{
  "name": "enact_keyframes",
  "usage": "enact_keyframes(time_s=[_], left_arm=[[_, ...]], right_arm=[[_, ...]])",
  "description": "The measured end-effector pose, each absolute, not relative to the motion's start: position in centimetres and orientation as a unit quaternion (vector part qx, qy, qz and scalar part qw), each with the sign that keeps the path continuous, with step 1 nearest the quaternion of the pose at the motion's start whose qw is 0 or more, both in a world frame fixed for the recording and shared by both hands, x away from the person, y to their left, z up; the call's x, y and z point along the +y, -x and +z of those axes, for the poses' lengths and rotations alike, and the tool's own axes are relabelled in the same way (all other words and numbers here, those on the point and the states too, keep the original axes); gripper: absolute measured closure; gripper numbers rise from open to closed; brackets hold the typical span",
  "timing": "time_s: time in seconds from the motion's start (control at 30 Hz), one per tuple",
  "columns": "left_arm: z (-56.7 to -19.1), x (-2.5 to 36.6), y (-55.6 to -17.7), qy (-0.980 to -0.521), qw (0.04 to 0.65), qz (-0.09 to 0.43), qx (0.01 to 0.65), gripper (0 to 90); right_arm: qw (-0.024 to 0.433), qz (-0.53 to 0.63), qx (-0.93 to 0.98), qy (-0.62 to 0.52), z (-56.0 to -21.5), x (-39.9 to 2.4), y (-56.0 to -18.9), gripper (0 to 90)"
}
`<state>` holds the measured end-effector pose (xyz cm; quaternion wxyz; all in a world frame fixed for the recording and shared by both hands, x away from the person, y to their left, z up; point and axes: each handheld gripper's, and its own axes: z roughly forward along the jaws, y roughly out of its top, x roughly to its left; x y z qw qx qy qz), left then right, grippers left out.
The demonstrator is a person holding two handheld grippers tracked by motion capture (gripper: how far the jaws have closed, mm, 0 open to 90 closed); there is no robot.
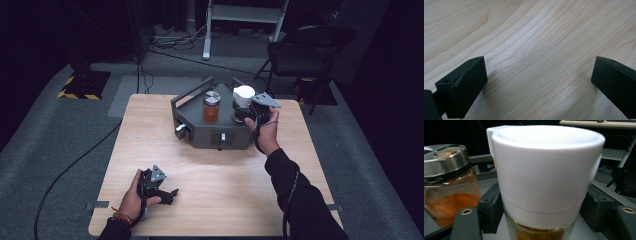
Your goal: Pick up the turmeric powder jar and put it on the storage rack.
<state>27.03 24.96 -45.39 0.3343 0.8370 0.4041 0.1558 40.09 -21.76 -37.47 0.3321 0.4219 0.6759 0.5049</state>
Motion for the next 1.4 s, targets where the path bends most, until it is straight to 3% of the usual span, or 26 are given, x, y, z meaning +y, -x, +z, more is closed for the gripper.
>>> enact_keyframes(time_s=[0.2, 0.27, 0.4, 1.4], left_arm=[[-45.4, 25.0, -27.0, -0.837, 0.334, 0.156, 0.404, 0.5], [-45.4, 25.0, -27.0, -0.837, 0.334, 0.156, 0.404, 0.5], [-45.4, 25.0, -27.0, -0.837, 0.334, 0.156, 0.404, 0.5], [-45.4, 25.0, -27.0, -0.837, 0.334, 0.156, 0.404, 0.4]], right_arm=[[0.324, 0.507, 0.68, -0.42, -37.3, -22.1, -40.2, 21.7], [0.325, 0.504, 0.683, -0.417, -37.2, -22.1, -40.1, 12.5], [0.332, 0.493, 0.694, -0.406, -36.9, -22.2, -40.0, 3.7], [0.401, 0.477, 0.707, -0.336, -36.8, -25.5, -35.1, 3.0]])
